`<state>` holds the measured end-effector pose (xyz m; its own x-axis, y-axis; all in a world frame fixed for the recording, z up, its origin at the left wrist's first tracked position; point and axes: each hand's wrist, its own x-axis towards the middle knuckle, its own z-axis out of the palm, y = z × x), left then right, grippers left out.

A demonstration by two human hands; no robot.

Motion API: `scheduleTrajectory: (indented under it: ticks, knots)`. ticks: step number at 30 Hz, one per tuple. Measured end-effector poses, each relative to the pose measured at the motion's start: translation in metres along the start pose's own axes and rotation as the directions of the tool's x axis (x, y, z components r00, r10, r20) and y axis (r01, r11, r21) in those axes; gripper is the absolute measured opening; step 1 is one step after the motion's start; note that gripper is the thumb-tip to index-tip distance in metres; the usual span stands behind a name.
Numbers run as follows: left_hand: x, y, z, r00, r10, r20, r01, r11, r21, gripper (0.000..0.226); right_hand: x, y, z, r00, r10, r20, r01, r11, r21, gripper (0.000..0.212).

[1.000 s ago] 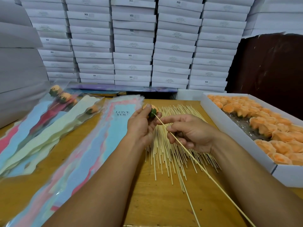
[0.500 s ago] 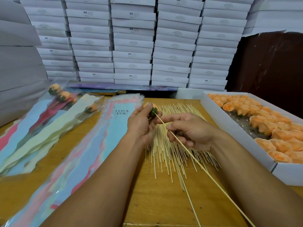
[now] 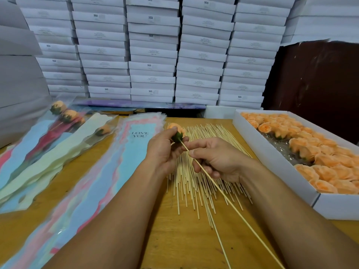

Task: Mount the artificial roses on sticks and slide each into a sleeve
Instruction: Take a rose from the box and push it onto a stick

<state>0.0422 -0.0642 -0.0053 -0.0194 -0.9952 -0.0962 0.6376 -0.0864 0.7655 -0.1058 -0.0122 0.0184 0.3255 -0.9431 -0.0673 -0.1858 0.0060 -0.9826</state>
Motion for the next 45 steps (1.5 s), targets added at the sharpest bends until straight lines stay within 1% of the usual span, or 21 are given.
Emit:
scheduleTrajectory:
  ticks: [1, 4, 6, 9, 11, 14, 17, 21, 23, 25, 26, 27, 30, 36, 41, 45]
  knots:
    - [0.001, 0.000, 0.000, 1.000, -0.004, -0.005, 0.004, 1.000, -0.006, 0.024, 0.000, 0.000, 0.000, 1.000, -0.004, -0.001, 0.004, 1.000, 0.000, 0.021]
    - [0.003, -0.002, 0.000, 1.000, 0.020, -0.019, -0.020, 1.000, 0.011, 0.037, 0.000, 0.001, -0.001, 1.000, -0.017, -0.003, 0.017, 1.000, -0.001, 0.021]
    - [0.004, -0.004, 0.000, 0.999, 0.033, -0.028, -0.030, 0.995, 0.092, 0.040, 0.000, 0.001, -0.001, 1.000, -0.025, -0.007, 0.025, 1.000, -0.004, 0.021]
    - [0.003, -0.006, 0.000, 0.997, 0.010, -0.070, 0.006, 0.972, 0.236, 0.039, 0.001, 0.001, 0.000, 0.999, -0.033, -0.027, 0.033, 0.999, 0.003, 0.022]
    - [0.003, -0.005, -0.001, 0.995, -0.016, -0.095, 0.041, 0.963, 0.268, 0.040, 0.001, 0.002, 0.000, 0.999, -0.028, -0.038, 0.028, 1.000, 0.001, 0.022]
    - [0.004, -0.003, -0.003, 0.994, -0.066, -0.091, 0.084, 0.975, 0.206, 0.036, 0.001, 0.003, 0.001, 0.998, -0.029, -0.047, 0.028, 1.000, -0.007, 0.019]
    - [0.002, 0.000, -0.003, 0.995, -0.092, -0.045, 0.098, 0.985, 0.142, 0.035, 0.002, 0.004, 0.000, 0.998, -0.028, -0.054, 0.027, 0.999, -0.025, 0.010]
    - [0.000, 0.002, -0.003, 0.994, -0.102, 0.049, 0.098, 0.992, 0.078, 0.034, 0.003, 0.006, -0.001, 0.999, -0.019, -0.051, 0.016, 0.999, -0.047, 0.015]
    - [-0.001, 0.004, -0.004, 0.988, -0.113, 0.109, 0.108, 0.993, 0.050, 0.026, 0.003, 0.006, -0.001, 0.998, -0.025, -0.049, 0.023, 0.999, -0.041, 0.015]
    - [-0.002, 0.004, -0.004, 0.979, -0.132, 0.155, 0.127, 0.991, 0.041, 0.012, 0.002, 0.005, -0.002, 0.998, -0.033, -0.059, 0.031, 0.999, -0.036, 0.014]
    - [-0.002, 0.004, -0.004, 0.976, -0.143, 0.161, 0.138, 0.989, 0.045, 0.006, 0.002, 0.005, -0.002, 0.997, -0.036, -0.066, 0.034, 0.999, -0.032, 0.013]
    - [-0.002, 0.004, -0.004, 0.975, -0.156, 0.156, 0.149, 0.987, 0.052, 0.005, 0.003, 0.005, -0.002, 0.997, -0.037, -0.072, 0.035, 0.999, -0.031, 0.012]
    - [0.000, 0.003, -0.004, 0.974, -0.175, 0.143, 0.167, 0.984, 0.069, 0.009, 0.003, 0.006, -0.002, 0.996, -0.032, -0.082, 0.029, 0.999, -0.040, 0.011]
    - [0.001, 0.004, -0.006, 0.968, -0.197, 0.154, 0.184, 0.978, 0.095, 0.008, 0.004, 0.007, -0.002, 0.993, -0.037, -0.115, 0.028, 0.997, -0.071, 0.012]
    - [0.000, 0.004, -0.006, 0.968, -0.190, 0.161, 0.171, 0.977, 0.129, 0.004, 0.006, 0.009, 0.000, 0.990, -0.021, -0.141, 0.012, 0.998, -0.066, 0.010]
    - [-0.002, 0.003, -0.005, 0.969, -0.193, 0.155, 0.173, 0.976, 0.129, 0.008, 0.007, 0.010, 0.001, 0.990, -0.009, -0.139, 0.000, 0.998, -0.066, 0.011]
